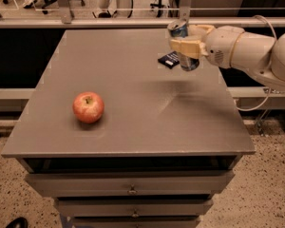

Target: Place redbull can upright

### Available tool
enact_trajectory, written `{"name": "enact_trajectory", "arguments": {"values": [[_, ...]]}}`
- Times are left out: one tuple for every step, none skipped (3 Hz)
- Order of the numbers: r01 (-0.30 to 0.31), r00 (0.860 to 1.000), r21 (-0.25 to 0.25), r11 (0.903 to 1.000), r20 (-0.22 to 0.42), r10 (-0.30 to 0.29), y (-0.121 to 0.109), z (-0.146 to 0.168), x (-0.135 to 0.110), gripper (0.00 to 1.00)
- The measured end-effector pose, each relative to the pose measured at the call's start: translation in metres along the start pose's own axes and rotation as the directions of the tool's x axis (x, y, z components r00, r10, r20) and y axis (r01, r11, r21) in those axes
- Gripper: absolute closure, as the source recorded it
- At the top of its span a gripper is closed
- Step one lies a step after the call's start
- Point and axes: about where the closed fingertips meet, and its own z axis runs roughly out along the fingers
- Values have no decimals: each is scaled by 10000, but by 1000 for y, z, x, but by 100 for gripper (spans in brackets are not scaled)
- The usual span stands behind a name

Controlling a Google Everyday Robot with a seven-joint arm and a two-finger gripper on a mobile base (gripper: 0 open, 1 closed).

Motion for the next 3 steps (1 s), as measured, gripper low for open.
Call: {"name": "enact_trajectory", "arguments": {"values": [[-618, 9966, 105, 9980, 556, 611, -21, -22, 15, 100], [-1214, 9868, -342, 9920, 1038, 1243, -28, -25, 31, 100], [-1457, 9798, -693, 9869, 1278, 1537, -26, -18, 40, 100]]}}
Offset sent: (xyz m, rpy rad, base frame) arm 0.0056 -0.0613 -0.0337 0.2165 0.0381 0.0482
